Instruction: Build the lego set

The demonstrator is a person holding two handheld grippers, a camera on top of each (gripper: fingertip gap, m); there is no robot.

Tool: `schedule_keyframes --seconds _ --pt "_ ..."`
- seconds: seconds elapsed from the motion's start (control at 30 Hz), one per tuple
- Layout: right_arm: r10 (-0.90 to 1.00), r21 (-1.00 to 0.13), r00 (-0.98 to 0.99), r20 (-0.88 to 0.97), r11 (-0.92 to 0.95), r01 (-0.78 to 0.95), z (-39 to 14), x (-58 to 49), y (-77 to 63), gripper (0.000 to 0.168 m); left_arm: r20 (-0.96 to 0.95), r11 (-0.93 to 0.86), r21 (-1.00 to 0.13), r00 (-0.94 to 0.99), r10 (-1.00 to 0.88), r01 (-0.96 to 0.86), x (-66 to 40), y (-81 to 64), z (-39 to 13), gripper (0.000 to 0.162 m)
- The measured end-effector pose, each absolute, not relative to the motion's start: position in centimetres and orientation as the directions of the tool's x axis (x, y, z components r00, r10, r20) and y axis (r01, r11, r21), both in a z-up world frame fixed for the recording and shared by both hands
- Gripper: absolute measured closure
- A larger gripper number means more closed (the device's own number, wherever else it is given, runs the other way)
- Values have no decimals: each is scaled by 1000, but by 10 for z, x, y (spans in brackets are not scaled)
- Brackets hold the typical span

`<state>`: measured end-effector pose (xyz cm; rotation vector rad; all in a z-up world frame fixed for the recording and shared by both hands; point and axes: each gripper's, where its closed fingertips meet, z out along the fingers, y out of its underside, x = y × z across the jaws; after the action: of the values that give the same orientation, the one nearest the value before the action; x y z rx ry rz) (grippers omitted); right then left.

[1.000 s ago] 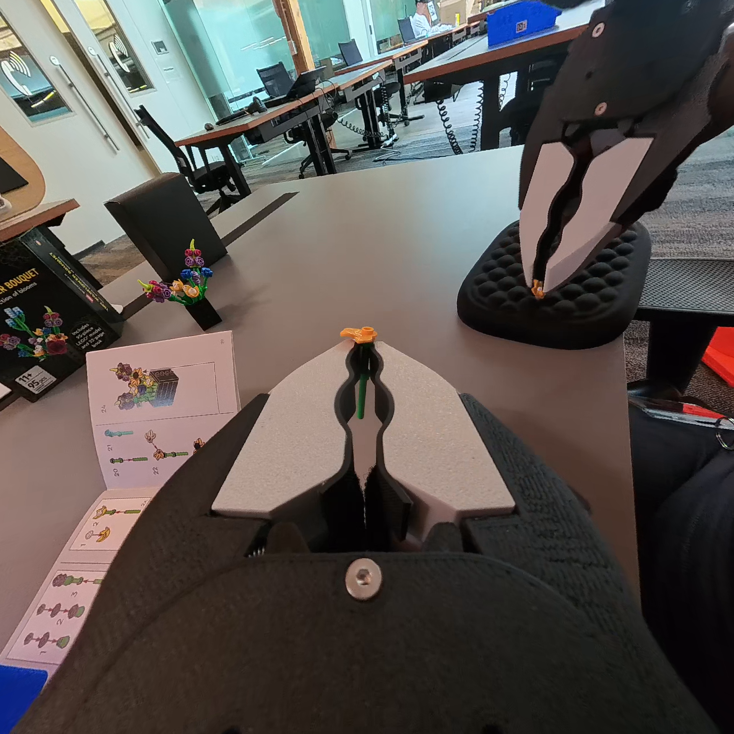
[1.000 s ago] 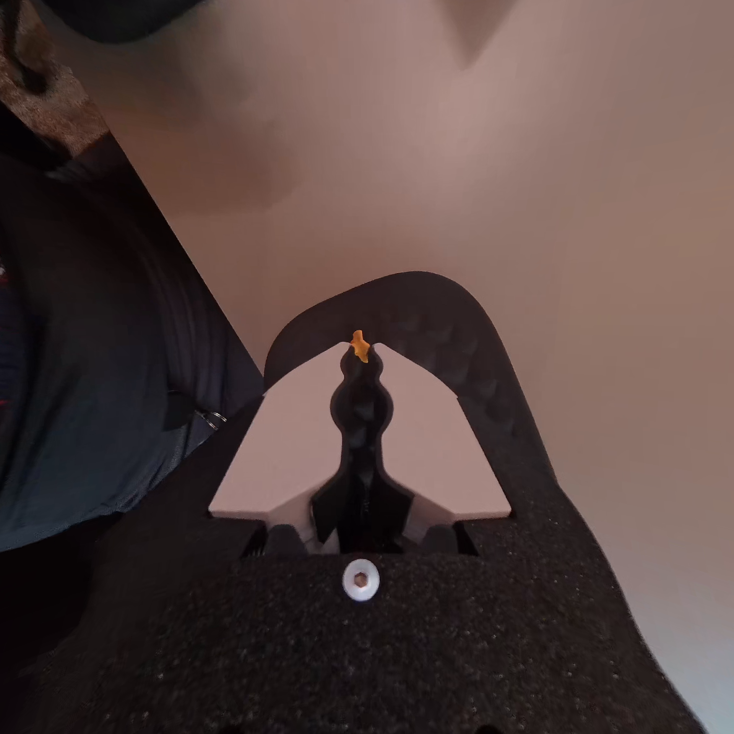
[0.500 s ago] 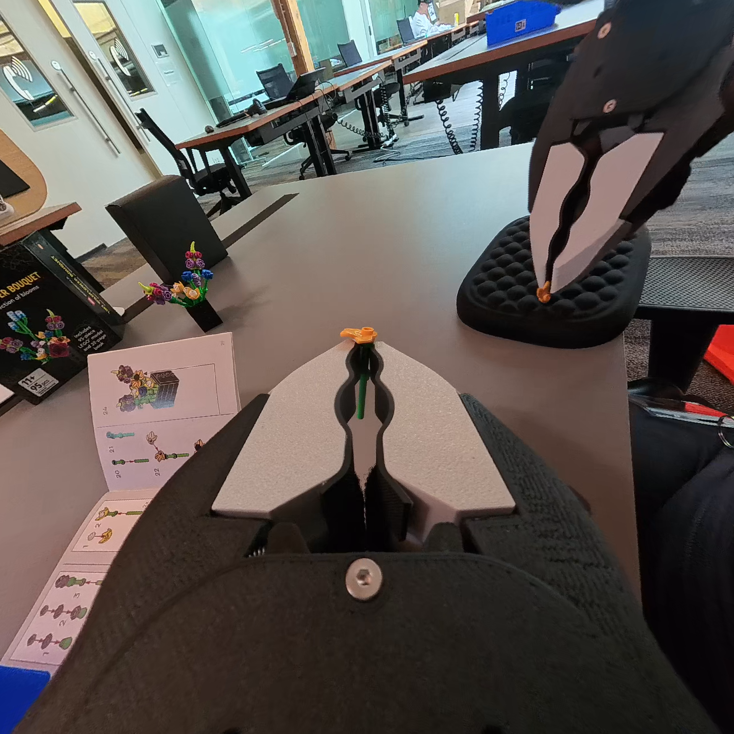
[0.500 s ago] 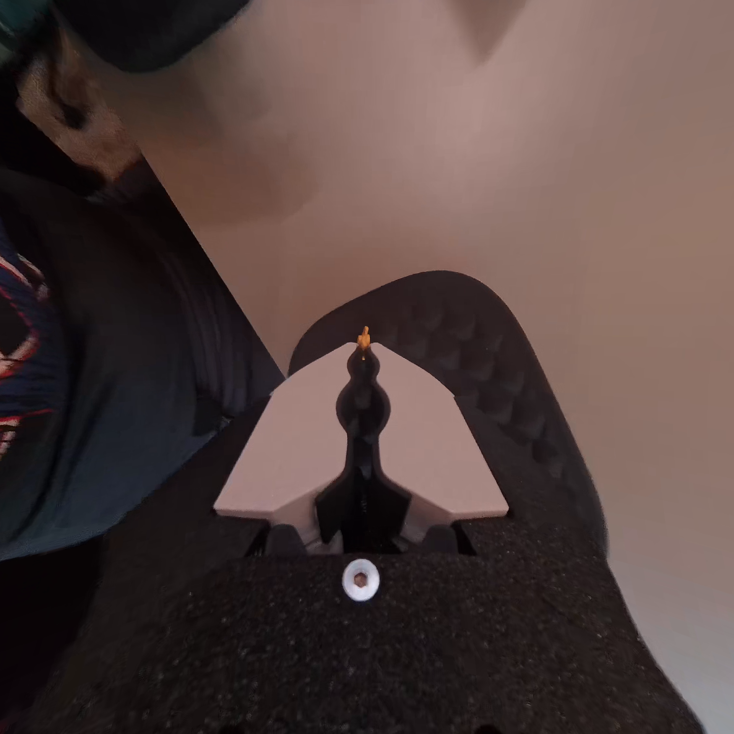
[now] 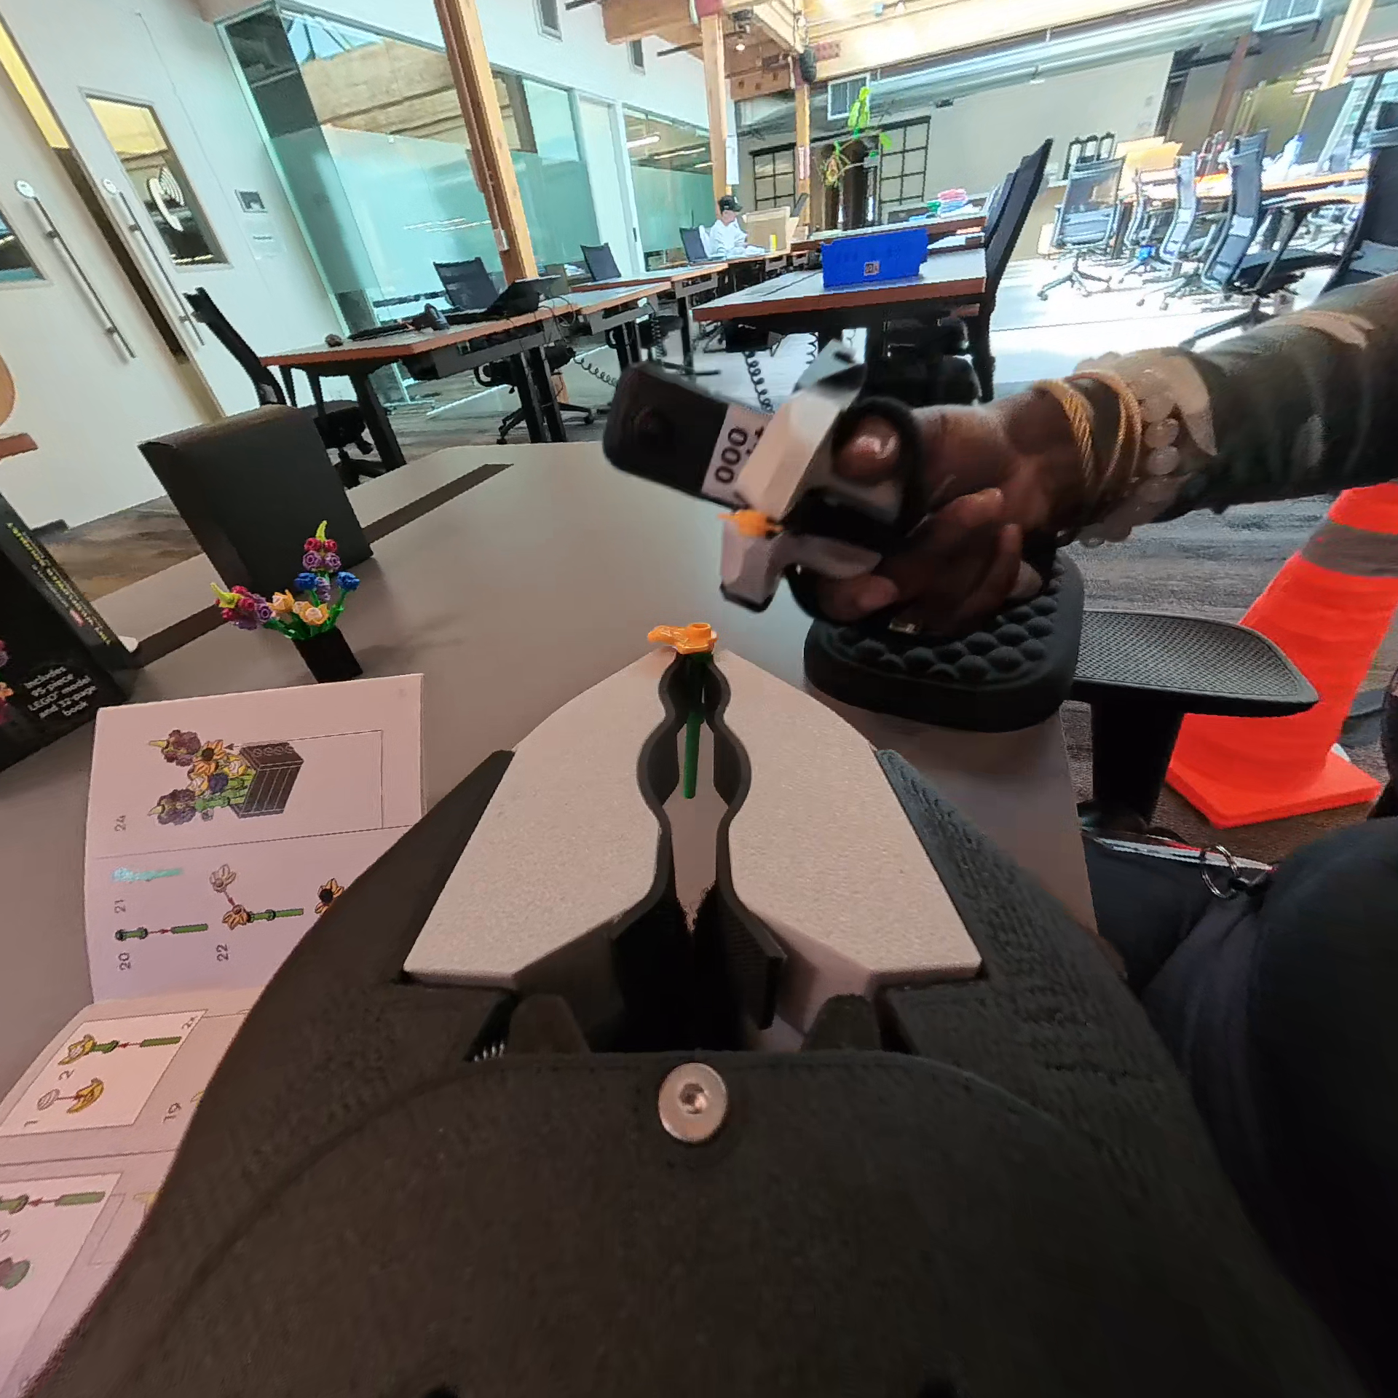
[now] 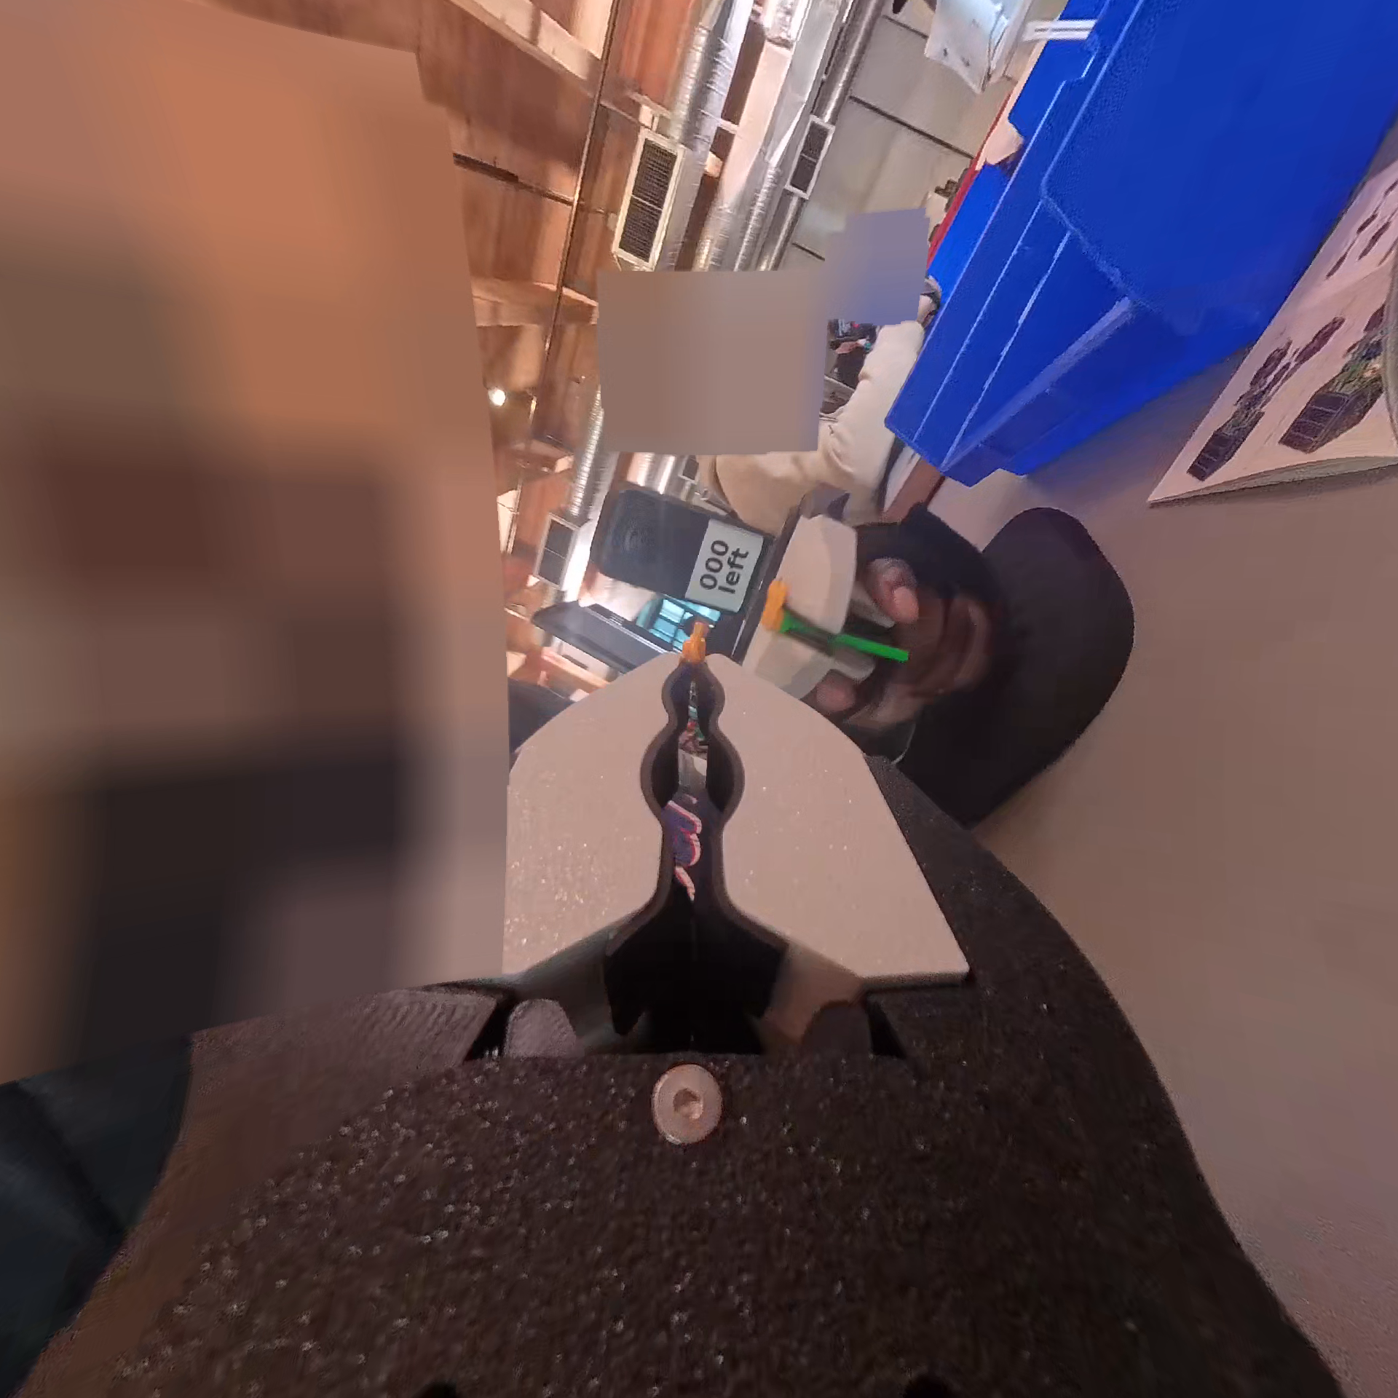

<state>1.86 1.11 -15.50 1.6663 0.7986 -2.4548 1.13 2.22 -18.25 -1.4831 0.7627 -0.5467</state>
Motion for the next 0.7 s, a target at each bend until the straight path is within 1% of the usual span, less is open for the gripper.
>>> schedule_keyframes --seconds 0.07,0.13,0.23,0.37,0.47,0.7 --pt "187 -336 -412 -892 -884 326 -156 10 15 167 -113 40 -992 687 -718 -122 8 25 -181 158" --pt "196 -323 -396 -897 -902 285 -157 2 19 167 -135 64 -990 767 -628 -122 -1 33 -176 158" --pt "203 -303 -410 -889 -933 195 -152 -8 20 167 -239 127 -971 865 -441 -204 -13 40 -171 158" --pt "197 -267 -442 -875 -958 102 -147 -18 16 167 -345 179 -936 897 -277 -304 -19 41 -164 159" --pt "187 -242 -463 -866 -968 60 -145 -24 14 167 -388 196 -917 894 -226 -348 -21 40 -162 158" --pt "213 -252 -440 -873 -967 31 -150 -26 15 167 -392 195 -915 895 -213 -354 -23 41 -162 159"
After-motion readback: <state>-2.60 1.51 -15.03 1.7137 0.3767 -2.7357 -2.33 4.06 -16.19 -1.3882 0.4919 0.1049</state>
